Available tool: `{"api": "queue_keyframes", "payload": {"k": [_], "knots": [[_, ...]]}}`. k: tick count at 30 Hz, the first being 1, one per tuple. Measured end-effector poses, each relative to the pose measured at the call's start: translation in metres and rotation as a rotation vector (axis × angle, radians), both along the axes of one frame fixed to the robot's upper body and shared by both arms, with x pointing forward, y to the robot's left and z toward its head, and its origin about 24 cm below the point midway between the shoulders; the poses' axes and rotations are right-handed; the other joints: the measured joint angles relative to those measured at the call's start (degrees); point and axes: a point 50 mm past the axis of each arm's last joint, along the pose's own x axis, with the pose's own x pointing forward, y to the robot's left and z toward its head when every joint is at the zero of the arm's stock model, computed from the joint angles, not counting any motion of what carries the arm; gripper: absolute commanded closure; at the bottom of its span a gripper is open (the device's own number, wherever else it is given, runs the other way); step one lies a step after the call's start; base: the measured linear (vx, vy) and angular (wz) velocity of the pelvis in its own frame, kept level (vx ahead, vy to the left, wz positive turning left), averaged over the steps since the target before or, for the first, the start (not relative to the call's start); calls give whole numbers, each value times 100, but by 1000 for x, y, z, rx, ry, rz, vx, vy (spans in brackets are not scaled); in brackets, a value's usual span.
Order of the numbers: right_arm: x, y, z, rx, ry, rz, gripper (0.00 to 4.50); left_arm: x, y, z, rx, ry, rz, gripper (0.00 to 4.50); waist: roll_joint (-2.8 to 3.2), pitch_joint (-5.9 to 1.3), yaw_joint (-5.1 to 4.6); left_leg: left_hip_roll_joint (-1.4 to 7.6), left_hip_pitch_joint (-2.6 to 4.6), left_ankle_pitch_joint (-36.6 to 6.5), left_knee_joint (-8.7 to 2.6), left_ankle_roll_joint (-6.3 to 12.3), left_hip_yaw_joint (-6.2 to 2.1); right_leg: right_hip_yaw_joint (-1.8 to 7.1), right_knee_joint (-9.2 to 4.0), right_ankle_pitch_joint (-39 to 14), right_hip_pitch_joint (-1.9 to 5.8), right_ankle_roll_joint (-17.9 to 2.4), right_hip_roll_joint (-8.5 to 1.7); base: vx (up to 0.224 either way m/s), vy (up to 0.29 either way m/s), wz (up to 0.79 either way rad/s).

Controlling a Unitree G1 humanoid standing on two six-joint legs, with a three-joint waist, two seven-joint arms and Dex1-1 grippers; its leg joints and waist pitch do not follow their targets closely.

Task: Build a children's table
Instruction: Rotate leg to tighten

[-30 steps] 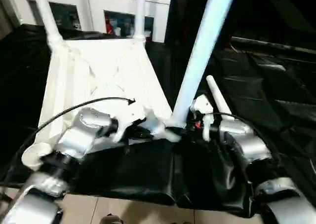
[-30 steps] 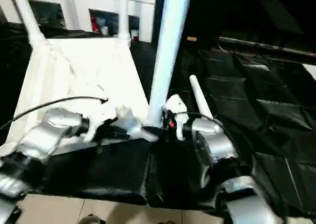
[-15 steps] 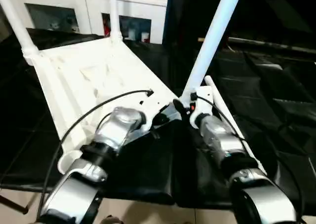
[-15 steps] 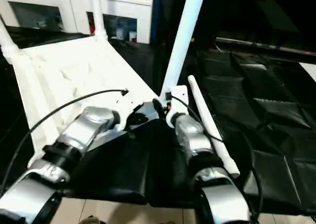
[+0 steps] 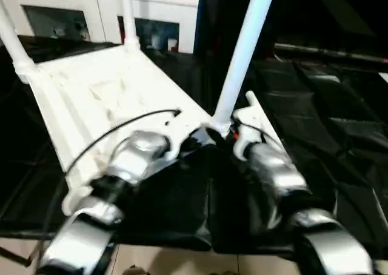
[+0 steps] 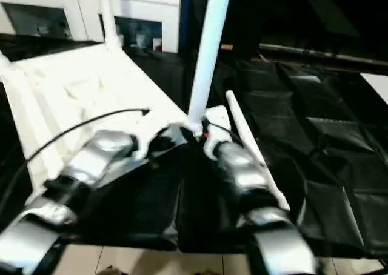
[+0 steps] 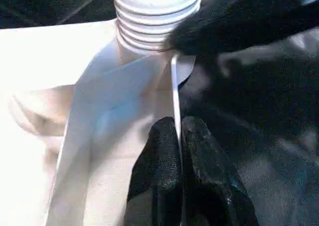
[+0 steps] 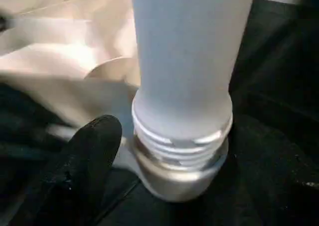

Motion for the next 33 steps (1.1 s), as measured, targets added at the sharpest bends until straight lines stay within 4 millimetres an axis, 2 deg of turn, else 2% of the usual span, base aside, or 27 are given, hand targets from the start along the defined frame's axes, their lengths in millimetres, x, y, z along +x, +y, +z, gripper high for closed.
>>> {"api": "queue_keyframes", "payload": {"k": [5,9,13,14,26,33], "knots": [[-8,-9,4,-5,11,156,75,-12,20,3,-8,45,-119,450,-6,4,37,2,4,3,12,4,-4,-2,-2,0,-3,0,-4,0,0,0],[-11,-5,12,31,5,244,75,-19,26,3,-18,76,-178,450,-13,8,64,0,-2,6,17,10,-2,1,-2,1,-1,-2,-8,0,0,0],[-15,-4,13,26,23,328,75,-26,27,3,-26,105,-238,450,-16,9,137,1,-3,6,16,10,-3,0,-2,0,-1,-1,-8,0,0,0],[-16,-2,12,20,28,345,92,-28,26,3,-26,107,-250,450,-16,9,148,1,-3,7,17,10,-3,0,-2,0,0,-1,-8,0,0,0],[-18,1,9,-20,42,389,174,-29,25,3,-27,115,-263,450,-21,10,154,1,-6,9,19,11,-2,1,0,-2,1,4,-9,0,0,0],[-18,1,7,-1,62,367,177,-29,24,3,-28,117,-257,450,-22,10,154,1,-5,9,19,11,-3,1,0,-2,2,4,-10,0,0,0]]}}
